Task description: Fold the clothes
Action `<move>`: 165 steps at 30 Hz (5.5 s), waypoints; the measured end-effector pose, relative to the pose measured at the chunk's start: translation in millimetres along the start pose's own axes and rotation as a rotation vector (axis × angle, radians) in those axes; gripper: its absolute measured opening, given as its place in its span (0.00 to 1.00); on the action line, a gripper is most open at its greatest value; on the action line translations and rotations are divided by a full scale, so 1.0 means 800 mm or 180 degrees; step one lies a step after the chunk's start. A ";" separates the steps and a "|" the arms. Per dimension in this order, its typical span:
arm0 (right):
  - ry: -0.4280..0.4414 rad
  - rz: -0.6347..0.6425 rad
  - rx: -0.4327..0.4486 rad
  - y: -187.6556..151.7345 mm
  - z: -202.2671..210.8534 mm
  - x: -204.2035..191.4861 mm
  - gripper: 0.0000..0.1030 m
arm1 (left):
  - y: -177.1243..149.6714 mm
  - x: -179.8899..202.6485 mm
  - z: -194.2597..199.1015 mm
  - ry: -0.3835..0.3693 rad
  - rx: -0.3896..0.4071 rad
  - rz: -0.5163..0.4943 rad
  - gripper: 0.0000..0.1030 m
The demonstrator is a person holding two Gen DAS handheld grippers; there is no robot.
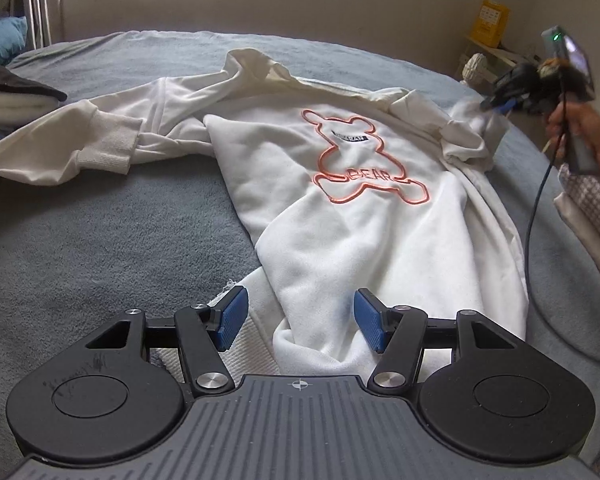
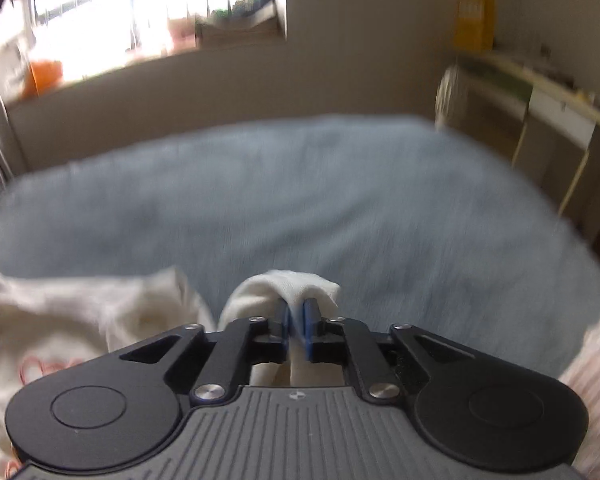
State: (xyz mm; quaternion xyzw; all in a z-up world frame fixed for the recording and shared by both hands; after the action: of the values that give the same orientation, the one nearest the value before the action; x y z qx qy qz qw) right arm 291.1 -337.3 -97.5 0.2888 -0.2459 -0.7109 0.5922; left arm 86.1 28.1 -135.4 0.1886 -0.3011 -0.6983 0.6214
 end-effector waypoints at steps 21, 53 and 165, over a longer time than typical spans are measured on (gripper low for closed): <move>0.2188 -0.1211 -0.1271 -0.261 0.219 -0.026 0.45 | -0.017 -0.018 0.047 -0.0184 0.0142 0.0159 0.62; 0.2176 -0.1486 -0.1327 -0.343 0.201 -0.038 0.03 | -0.047 -0.081 0.015 0.0970 0.0106 0.0323 0.62; 0.2411 0.1391 -0.0970 -0.298 0.280 -0.152 0.32 | -0.104 -0.134 0.074 -0.0163 -0.0712 0.0933 0.49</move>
State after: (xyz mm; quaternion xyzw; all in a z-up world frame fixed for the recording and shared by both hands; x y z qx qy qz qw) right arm -17.3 -173.7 -88.5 0.3793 0.0400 -0.4419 0.8120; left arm 2.4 148.3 -157.5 0.0546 -0.2617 -0.6340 0.7257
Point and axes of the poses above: each gripper's, at about its wrist camera, not at the fingertips, and z roughly against the way its jaws point, x to its right, y to its top, the point moved 5 cm from there along -z, roughly the way its jaws point, and after that the axes turned 7 degrees about y, right-handed, at the moved point
